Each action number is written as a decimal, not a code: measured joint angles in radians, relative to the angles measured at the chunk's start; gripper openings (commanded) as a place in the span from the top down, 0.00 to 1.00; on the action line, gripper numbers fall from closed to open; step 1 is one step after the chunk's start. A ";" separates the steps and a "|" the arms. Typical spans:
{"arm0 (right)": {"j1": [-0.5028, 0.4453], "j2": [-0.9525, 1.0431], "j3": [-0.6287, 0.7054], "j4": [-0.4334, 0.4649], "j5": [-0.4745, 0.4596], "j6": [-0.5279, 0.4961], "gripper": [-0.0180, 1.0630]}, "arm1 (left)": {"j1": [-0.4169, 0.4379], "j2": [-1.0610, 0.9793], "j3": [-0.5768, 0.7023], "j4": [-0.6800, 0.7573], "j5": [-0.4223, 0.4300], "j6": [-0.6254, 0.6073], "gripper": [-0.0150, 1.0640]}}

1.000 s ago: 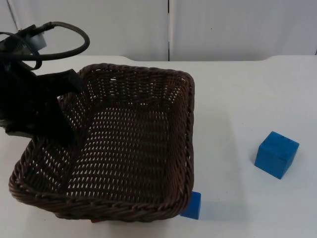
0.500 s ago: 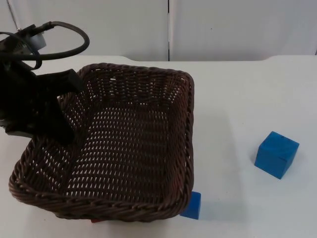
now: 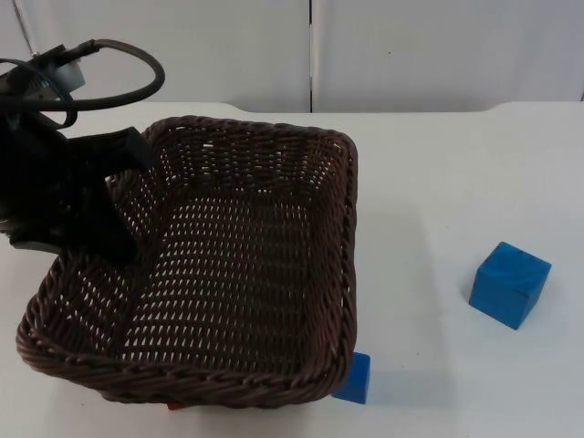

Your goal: Pick up the basket with the left hand and place the largest block into the basket with the right hand.

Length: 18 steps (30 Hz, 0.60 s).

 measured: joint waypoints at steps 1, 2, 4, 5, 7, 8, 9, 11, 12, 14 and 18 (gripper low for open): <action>0.000 0.000 0.000 0.007 0.000 0.000 0.01 | 0.000 0.000 0.000 0.000 0.000 0.000 0.99; 0.000 0.000 0.000 0.011 0.000 0.000 0.01 | 0.000 0.000 0.000 0.000 0.000 0.000 0.99; 0.000 0.008 0.000 0.020 0.000 0.000 0.01 | 0.000 0.000 0.000 0.000 0.000 0.000 0.99; 0.000 0.029 -0.004 0.031 -0.002 0.000 0.01 | 0.000 0.000 0.000 0.000 0.000 0.000 0.99; 0.000 0.056 -0.011 0.039 -0.010 0.000 0.01 | 0.000 0.000 0.000 0.000 0.000 0.000 0.99; 0.000 0.097 -0.018 0.055 -0.022 0.000 0.01 | 0.000 0.000 0.000 0.000 0.000 0.000 0.99; 0.000 0.135 -0.022 0.066 -0.040 0.000 0.01 | 0.000 0.000 0.000 0.000 0.000 0.000 0.99; 0.000 0.182 -0.029 0.078 -0.057 0.000 0.01 | 0.000 0.000 0.000 0.000 0.000 0.000 0.99; 0.000 0.257 -0.037 0.089 -0.097 0.000 0.01 | 0.000 0.000 0.000 0.000 0.000 0.000 0.99; 0.000 0.323 -0.042 0.093 -0.147 -0.004 0.01 | 0.000 0.000 0.000 0.000 0.000 0.000 0.99; 0.000 0.490 -0.050 0.101 -0.233 -0.035 0.01 | 0.000 0.000 0.000 0.000 0.000 0.000 0.99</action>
